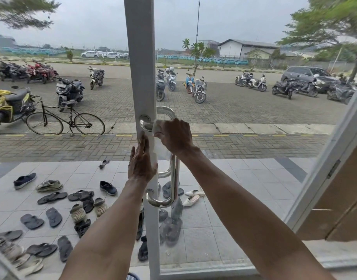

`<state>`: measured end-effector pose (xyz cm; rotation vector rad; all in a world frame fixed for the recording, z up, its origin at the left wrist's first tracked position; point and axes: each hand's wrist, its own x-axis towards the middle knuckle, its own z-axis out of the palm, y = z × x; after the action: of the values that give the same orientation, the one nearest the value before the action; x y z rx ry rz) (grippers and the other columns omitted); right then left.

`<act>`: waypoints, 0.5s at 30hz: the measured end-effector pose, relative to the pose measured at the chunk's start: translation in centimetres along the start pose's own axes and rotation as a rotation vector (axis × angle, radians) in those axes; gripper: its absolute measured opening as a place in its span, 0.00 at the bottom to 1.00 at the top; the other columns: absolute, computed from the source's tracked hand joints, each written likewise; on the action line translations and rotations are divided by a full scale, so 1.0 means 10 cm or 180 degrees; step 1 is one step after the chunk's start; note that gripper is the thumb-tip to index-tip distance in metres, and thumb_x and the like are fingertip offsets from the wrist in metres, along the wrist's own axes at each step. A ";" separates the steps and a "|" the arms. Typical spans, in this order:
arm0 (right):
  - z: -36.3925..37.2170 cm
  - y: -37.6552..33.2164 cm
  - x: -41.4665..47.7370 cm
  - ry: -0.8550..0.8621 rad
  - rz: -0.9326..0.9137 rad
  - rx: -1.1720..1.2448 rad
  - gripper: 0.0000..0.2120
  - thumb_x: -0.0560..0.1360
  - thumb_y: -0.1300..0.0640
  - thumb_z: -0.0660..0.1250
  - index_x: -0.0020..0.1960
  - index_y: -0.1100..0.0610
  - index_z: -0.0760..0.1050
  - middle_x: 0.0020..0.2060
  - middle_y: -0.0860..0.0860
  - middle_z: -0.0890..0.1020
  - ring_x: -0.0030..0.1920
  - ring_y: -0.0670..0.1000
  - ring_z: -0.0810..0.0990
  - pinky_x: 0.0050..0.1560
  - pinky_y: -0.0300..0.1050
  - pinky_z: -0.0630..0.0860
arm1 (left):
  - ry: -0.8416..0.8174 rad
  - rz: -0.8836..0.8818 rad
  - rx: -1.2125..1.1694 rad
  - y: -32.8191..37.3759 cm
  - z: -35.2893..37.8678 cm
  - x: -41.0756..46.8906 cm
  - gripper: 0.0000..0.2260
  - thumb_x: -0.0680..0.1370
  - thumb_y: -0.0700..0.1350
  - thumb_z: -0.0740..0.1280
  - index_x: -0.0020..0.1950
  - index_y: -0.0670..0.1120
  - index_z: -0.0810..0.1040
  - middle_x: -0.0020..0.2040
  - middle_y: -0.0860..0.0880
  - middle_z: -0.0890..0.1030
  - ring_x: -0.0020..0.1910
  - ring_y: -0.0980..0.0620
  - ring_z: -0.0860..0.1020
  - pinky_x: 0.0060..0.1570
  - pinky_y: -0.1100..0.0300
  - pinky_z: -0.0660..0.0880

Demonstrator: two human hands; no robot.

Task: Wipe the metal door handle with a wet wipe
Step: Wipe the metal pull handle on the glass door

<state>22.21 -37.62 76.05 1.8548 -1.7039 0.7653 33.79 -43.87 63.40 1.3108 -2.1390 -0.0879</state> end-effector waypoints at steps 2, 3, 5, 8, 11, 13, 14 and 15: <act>0.01 0.02 -0.03 0.0106 0.0054 0.0087 0.05 0.71 0.52 0.75 0.43 0.49 0.79 0.33 0.51 0.84 0.37 0.57 0.84 0.35 0.43 0.71 | 0.0010 -0.0008 -0.0037 0.01 0.00 -0.01 0.50 0.72 0.46 0.74 0.81 0.43 0.40 0.81 0.50 0.38 0.80 0.50 0.52 0.79 0.52 0.48; 0.02 0.02 -0.04 0.0155 0.0080 0.0108 0.07 0.70 0.52 0.76 0.42 0.50 0.79 0.32 0.51 0.84 0.36 0.57 0.84 0.34 0.42 0.71 | 0.0010 -0.0011 -0.0052 0.02 0.01 -0.01 0.50 0.72 0.46 0.73 0.81 0.43 0.40 0.81 0.50 0.38 0.80 0.50 0.52 0.79 0.52 0.48; 0.04 0.04 -0.06 0.0258 0.0113 0.0133 0.09 0.67 0.53 0.79 0.40 0.51 0.78 0.30 0.52 0.83 0.33 0.57 0.84 0.33 0.41 0.71 | 0.0010 -0.0019 -0.0068 0.03 0.01 -0.01 0.50 0.72 0.46 0.73 0.81 0.43 0.40 0.81 0.50 0.39 0.80 0.49 0.52 0.79 0.52 0.48; 0.03 0.07 -0.09 0.0235 0.0207 0.0052 0.09 0.67 0.53 0.79 0.42 0.52 0.80 0.30 0.52 0.84 0.33 0.57 0.84 0.34 0.41 0.71 | 0.0001 -0.0007 -0.0044 0.02 0.01 -0.01 0.50 0.72 0.45 0.74 0.81 0.42 0.41 0.81 0.49 0.40 0.80 0.49 0.51 0.79 0.51 0.49; 0.00 0.06 -0.09 0.0098 0.0268 0.0012 0.07 0.70 0.53 0.77 0.45 0.53 0.81 0.34 0.54 0.85 0.38 0.58 0.85 0.37 0.42 0.72 | -0.0001 0.0021 -0.0027 0.00 0.01 0.00 0.50 0.72 0.44 0.74 0.81 0.42 0.40 0.81 0.49 0.39 0.80 0.49 0.51 0.79 0.51 0.50; -0.05 0.01 -0.02 -0.0138 0.0260 -0.0192 0.02 0.72 0.57 0.73 0.45 0.53 0.83 0.38 0.55 0.86 0.42 0.58 0.85 0.41 0.45 0.75 | -0.0006 -0.0006 -0.0057 0.02 0.02 0.00 0.50 0.72 0.44 0.74 0.81 0.42 0.40 0.81 0.49 0.39 0.80 0.49 0.51 0.79 0.51 0.50; -0.06 -0.02 0.02 -0.0240 0.0204 -0.0355 0.03 0.73 0.59 0.71 0.45 0.54 0.83 0.40 0.55 0.86 0.44 0.59 0.85 0.42 0.46 0.76 | 0.0004 -0.0037 -0.0084 0.04 0.02 0.00 0.50 0.72 0.44 0.74 0.81 0.42 0.41 0.81 0.49 0.40 0.80 0.49 0.50 0.79 0.51 0.50; -0.07 -0.06 0.05 -0.0305 0.0099 -0.0509 0.05 0.74 0.61 0.69 0.46 0.55 0.84 0.41 0.55 0.86 0.46 0.59 0.85 0.43 0.47 0.77 | 0.0015 -0.0067 -0.0118 0.06 0.03 -0.01 0.50 0.72 0.44 0.74 0.81 0.41 0.41 0.81 0.48 0.40 0.81 0.49 0.50 0.79 0.52 0.50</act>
<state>22.76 -37.44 76.96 1.7846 -1.8014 0.5422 33.22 -43.59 63.37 1.3112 -2.1099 -0.1324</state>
